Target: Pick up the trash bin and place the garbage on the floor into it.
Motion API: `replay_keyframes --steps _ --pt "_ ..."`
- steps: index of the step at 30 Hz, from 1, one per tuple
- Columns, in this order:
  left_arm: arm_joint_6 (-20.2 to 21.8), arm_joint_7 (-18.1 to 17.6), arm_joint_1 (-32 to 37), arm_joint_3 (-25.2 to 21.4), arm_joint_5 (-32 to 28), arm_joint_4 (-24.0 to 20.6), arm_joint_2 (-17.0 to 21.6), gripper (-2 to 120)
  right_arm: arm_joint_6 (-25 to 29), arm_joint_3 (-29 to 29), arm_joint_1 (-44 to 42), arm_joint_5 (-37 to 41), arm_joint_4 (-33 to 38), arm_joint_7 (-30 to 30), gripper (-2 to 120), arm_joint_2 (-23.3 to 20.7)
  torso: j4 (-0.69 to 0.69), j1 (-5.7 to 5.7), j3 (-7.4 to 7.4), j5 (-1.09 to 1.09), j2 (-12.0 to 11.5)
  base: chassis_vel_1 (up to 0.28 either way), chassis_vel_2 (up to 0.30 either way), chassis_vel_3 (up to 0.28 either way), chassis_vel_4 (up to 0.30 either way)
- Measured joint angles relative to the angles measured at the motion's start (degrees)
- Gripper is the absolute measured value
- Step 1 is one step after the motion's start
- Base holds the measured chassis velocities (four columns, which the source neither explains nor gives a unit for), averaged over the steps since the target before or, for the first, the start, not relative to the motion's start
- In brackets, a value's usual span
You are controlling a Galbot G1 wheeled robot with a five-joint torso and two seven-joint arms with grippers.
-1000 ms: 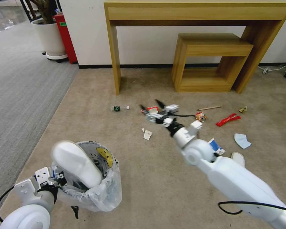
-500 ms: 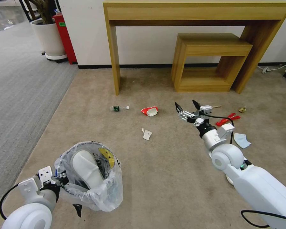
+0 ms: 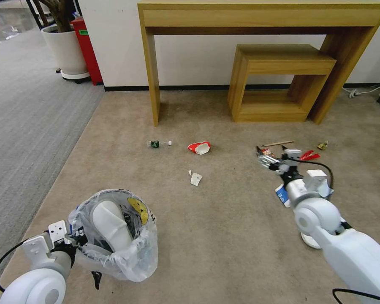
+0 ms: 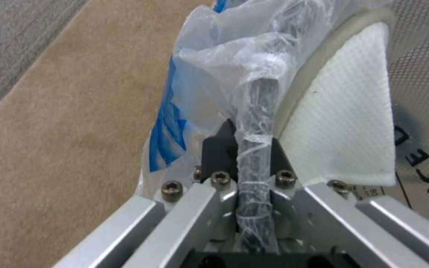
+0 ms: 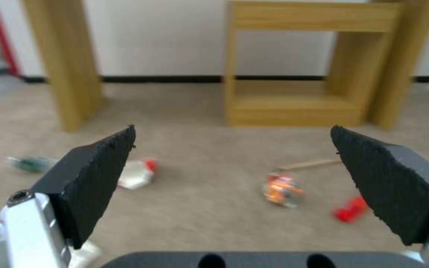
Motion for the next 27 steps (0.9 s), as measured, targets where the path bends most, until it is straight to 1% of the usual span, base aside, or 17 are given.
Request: replay_keyframes --steps 1,2,3,4,6,13,16,22,27 --pt "0.5 0.4 -0.4 0.2 0.4 0.2 0.1 1 -0.2 2.6 -2.8 -2.2 0.1 1.1 100 -0.1 0.01 0.0 0.0 0.02 0.0 0.0 0.0 0.0 0.0" --pt "0.8 0.6 -0.8 0.2 0.5 0.4 0.4 1 -0.1 4.9 -5.6 -3.2 0.3 1.4 100 -0.1 -0.02 0.0 0.0 0.01 0.0 0.0 0.0 0.0 0.0" --pt "0.8 0.6 -0.8 0.2 0.5 0.4 0.4 1 -0.1 4.9 -5.6 -3.2 0.3 1.4 100 -0.1 -0.02 0.0 0.0 0.01 0.0 0.0 0.0 0.0 0.0" --pt "1.1 1.0 -1.1 0.4 0.4 0.6 0.7 1 0.5 7.2 -8.6 -3.7 0.6 1.6 100 -0.1 0.0 0.0 0.0 0.02 0.0 0.0 0.0 0.0 0.0" --pt "1.4 1.3 -1.4 0.6 0.0 0.7 0.9 1 1.1 9.6 -11.6 -4.7 1.1 1.3 100 0.2 0.01 0.0 0.0 0.01 0.0 0.0 0.0 0.0 0.0" --pt "1.4 1.8 -1.5 0.8 -0.7 0.7 1.3 1 1.6 12.9 -15.4 -6.5 2.1 0.7 100 1.8 0.01 0.0 0.0 0.01 0.0 0.0 0.0 0.0 0.0" --pt "0.9 2.0 -1.4 0.9 -0.9 0.7 1.5 1 3.2 14.6 -17.4 -8.5 2.3 0.3 100 2.5 0.0 0.0 0.0 0.01 0.0 0.0 0.0 0.0 0.0" --pt "0.4 2.2 -1.2 1.0 -0.9 0.7 1.5 1 5.0 16.3 -19.3 -9.8 2.5 0.0 99 3.3 0.01 0.0 0.0 0.01 0.0 0.0 0.0 0.0 0.0" --pt "0.1 2.3 -1.2 1.0 -0.9 0.3 1.4 1 5.1 17.2 -20.6 -10.2 3.1 -0.4 99 3.9 0.0 0.0 0.0 0.01 0.0 0.0 0.0 0.0 0.0"
